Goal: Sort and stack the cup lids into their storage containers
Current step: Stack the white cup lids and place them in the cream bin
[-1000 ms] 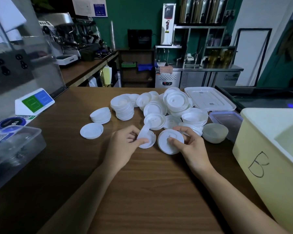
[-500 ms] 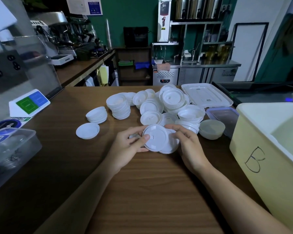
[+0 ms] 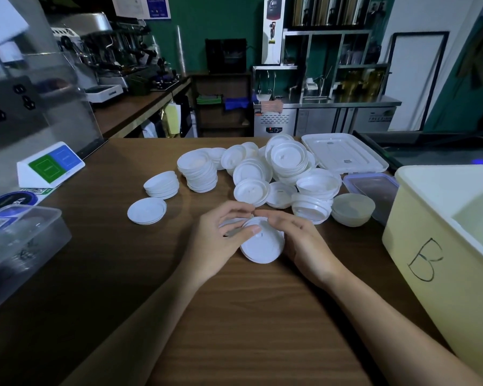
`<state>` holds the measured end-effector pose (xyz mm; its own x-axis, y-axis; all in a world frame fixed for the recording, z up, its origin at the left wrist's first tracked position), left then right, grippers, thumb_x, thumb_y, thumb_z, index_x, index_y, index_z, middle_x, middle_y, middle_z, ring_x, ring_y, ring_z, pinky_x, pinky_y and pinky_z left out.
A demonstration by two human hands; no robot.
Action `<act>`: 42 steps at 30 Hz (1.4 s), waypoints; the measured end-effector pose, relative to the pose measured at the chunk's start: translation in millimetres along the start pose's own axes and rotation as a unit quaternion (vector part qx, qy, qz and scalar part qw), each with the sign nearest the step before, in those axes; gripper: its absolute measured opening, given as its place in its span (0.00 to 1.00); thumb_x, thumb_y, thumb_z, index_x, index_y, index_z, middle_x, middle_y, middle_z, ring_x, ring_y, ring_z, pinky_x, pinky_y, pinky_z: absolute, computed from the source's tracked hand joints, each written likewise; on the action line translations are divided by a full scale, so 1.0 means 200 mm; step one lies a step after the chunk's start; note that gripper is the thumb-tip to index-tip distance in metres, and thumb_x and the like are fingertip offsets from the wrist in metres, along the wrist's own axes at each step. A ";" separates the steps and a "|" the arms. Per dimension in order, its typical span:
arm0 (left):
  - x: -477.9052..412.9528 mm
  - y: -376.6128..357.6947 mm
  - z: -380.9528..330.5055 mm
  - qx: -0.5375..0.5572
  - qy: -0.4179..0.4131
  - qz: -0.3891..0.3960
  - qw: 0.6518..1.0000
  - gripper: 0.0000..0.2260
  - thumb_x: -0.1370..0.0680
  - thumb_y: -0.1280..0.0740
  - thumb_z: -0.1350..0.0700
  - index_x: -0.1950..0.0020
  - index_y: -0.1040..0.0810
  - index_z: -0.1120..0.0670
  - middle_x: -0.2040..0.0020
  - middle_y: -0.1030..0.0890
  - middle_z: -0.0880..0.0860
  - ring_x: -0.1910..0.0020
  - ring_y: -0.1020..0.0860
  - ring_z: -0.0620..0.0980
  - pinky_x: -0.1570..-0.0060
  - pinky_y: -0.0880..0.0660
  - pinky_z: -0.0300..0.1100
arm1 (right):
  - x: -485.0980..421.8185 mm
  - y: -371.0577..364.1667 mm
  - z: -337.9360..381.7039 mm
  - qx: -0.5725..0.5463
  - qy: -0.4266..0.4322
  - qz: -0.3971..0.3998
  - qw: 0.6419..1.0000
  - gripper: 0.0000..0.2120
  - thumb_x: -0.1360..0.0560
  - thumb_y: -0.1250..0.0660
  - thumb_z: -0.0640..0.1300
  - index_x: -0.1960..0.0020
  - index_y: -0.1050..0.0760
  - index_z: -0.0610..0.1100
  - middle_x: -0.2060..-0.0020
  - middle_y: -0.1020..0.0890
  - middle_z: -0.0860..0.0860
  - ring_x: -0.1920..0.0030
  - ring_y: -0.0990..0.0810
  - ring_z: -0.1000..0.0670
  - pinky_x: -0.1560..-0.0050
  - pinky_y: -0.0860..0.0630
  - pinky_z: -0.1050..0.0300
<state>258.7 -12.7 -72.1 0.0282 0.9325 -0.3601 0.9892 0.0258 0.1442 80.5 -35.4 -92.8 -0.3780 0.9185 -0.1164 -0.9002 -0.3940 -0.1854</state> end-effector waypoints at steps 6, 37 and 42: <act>-0.01 0.01 0.04 -0.012 0.017 -0.021 1.000 0.09 0.26 0.21 0.58 0.47 0.15 0.53 0.49 0.12 0.48 0.45 0.15 0.47 0.42 0.19 0.41 | -0.01 0.01 -0.01 0.014 0.017 -0.013 1.000 0.16 0.19 0.32 0.40 0.32 0.20 0.40 0.36 0.15 0.45 0.31 0.19 0.43 0.23 0.29 0.42; -0.04 0.14 0.10 -0.374 -0.090 0.026 0.923 0.04 0.23 0.25 0.60 0.53 0.15 0.51 0.56 0.17 0.42 0.56 0.18 0.43 0.54 0.19 0.51 | -0.02 0.13 0.00 0.110 0.046 -0.132 0.984 0.16 0.21 0.31 0.30 0.36 0.18 0.42 0.45 0.11 0.49 0.41 0.14 0.50 0.38 0.21 0.57; -0.03 0.14 0.03 -0.272 -0.059 -0.042 0.960 0.05 0.27 0.24 0.64 0.55 0.15 0.54 0.58 0.15 0.44 0.57 0.16 0.43 0.51 0.18 0.39 | -0.02 0.13 0.01 0.121 0.059 -0.132 0.982 0.16 0.21 0.31 0.30 0.36 0.18 0.43 0.45 0.11 0.48 0.41 0.14 0.50 0.39 0.21 0.60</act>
<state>286.6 -19.4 -70.9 0.0002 0.8722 -0.4891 0.7684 0.3128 0.5582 58.5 -48.3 -95.8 -0.1086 0.9714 -0.2111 -0.9940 -0.1089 0.0102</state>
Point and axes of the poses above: each hand's wrist, its own x-axis away from the middle knuckle, its own y-axis out of the back of the hand, z = x × y, the point moved 4 cm from there along -x, towards the middle knuckle
